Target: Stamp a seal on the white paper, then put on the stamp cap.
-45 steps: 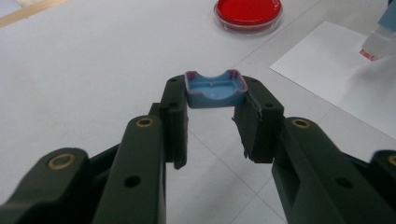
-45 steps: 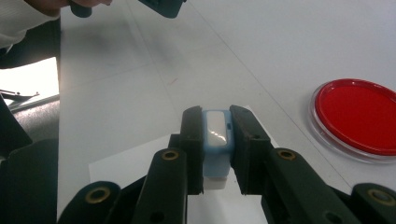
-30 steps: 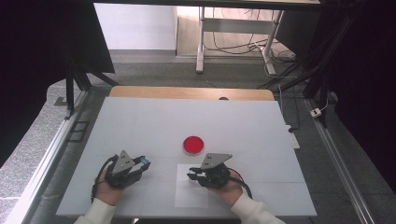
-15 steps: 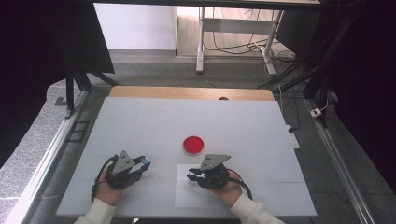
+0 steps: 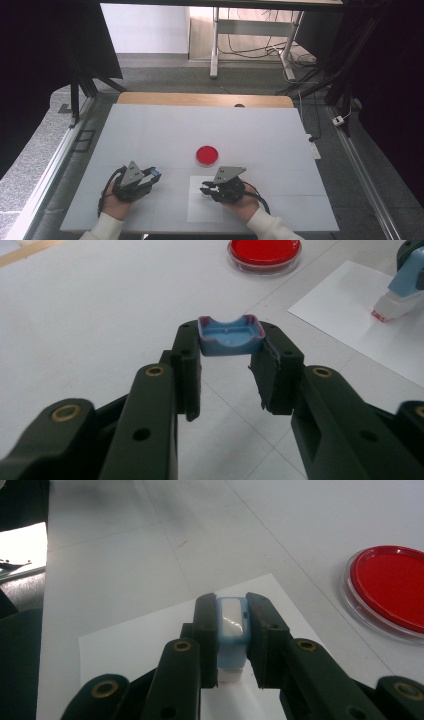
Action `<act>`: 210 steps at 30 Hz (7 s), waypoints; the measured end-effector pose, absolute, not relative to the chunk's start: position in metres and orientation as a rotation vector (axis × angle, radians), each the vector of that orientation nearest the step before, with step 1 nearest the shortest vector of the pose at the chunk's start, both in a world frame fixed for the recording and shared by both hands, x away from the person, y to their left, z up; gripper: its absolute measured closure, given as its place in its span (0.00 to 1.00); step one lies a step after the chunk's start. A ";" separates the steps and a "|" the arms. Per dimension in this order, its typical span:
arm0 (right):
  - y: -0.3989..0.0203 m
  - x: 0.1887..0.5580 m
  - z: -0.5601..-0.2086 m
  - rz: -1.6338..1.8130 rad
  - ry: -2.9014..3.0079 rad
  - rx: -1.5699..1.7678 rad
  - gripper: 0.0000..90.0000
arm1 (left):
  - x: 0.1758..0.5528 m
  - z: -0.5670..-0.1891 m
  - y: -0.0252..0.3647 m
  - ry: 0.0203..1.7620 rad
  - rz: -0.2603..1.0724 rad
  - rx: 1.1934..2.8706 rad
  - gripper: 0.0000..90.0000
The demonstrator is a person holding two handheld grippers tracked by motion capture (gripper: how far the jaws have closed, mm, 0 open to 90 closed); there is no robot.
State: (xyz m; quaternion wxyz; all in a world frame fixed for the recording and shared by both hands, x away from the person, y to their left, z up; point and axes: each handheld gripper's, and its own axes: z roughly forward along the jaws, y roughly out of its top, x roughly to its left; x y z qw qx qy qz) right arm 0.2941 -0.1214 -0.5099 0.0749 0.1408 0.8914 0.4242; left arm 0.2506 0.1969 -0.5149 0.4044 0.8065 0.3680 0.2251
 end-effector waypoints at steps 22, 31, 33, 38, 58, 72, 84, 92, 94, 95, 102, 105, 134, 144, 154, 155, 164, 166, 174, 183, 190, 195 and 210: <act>-0.117 0.293 -0.511 1.177 2.702 0.403 0.85 | 0.250 -0.515 0.196 0.936 0.576 2.036 0.72; -0.119 0.292 -0.513 1.207 2.687 0.408 0.85 | 0.249 -0.514 0.196 0.933 0.578 2.038 0.72; -0.120 0.291 -0.513 1.205 2.689 0.411 0.85 | 0.249 -0.514 0.196 0.934 0.578 2.038 0.72; -0.121 0.291 -0.514 1.221 2.676 0.403 0.85 | 0.249 -0.514 0.196 0.935 0.581 2.036 0.72; -0.121 0.290 -0.515 1.225 2.673 0.400 0.85 | 0.248 -0.514 0.196 0.938 0.583 2.033 0.72; -0.121 0.289 -0.515 1.248 2.653 0.412 0.84 | 0.249 -0.515 0.197 0.935 0.581 2.038 0.72; -0.127 0.292 -0.510 1.322 2.630 0.490 0.84 | 0.250 -0.516 0.197 0.934 0.580 2.037 0.72; -0.138 0.296 -0.499 1.407 2.543 0.552 0.84 | 0.250 -0.516 0.197 0.933 0.580 2.040 0.72; -0.140 0.297 -0.497 1.405 2.529 0.558 0.84 | 0.250 -0.516 0.197 0.932 0.581 2.042 0.72; -0.141 0.298 -0.497 1.406 2.524 0.560 0.84 | 0.250 -0.516 0.197 0.931 0.580 2.044 0.72; -0.142 0.298 -0.496 1.410 2.518 0.561 0.84 | 0.250 -0.516 0.197 0.931 0.578 2.045 0.72; -0.142 0.298 -0.496 1.412 2.512 0.565 0.84 | 0.250 -0.516 0.196 0.930 0.576 2.046 0.72; -0.175 0.316 -0.467 1.619 2.248 0.750 0.84 | 0.254 -0.519 0.185 0.903 0.564 2.076 0.72; -0.181 0.319 -0.462 1.645 2.218 0.767 0.84 | 0.254 -0.519 0.185 0.900 0.569 2.079 0.72; -0.180 0.319 -0.459 1.653 2.218 0.756 0.84 | 0.255 -0.519 0.183 0.887 0.566 2.083 0.72; -0.179 0.318 -0.459 1.654 2.215 0.754 0.84 | 0.255 -0.519 0.182 0.887 0.568 2.081 0.72; -0.178 0.317 -0.457 1.662 2.221 0.735 0.84 | 0.255 -0.518 0.181 0.884 0.571 2.080 0.72; -0.177 0.317 -0.457 1.664 2.221 0.738 0.84 | 0.254 -0.517 0.180 0.883 0.572 2.077 0.72; -0.177 0.317 -0.456 1.662 2.222 0.733 0.84 | 0.257 -0.515 0.176 0.865 0.572 2.085 0.72; -0.174 0.318 -0.457 1.666 2.228 0.726 0.84 | 0.259 -0.506 0.158 0.806 0.559 2.078 0.72; -0.168 0.316 -0.457 1.676 2.241 0.714 0.84 | 0.265 -0.507 0.143 0.784 0.540 2.093 0.72; -0.169 0.317 -0.458 1.675 2.240 0.719 0.84 | 0.268 -0.507 0.143 0.792 0.536 2.092 0.72; -0.165 0.316 -0.458 1.687 2.240 0.717 0.84 | 0.278 -0.503 0.112 0.730 0.484 2.082 0.72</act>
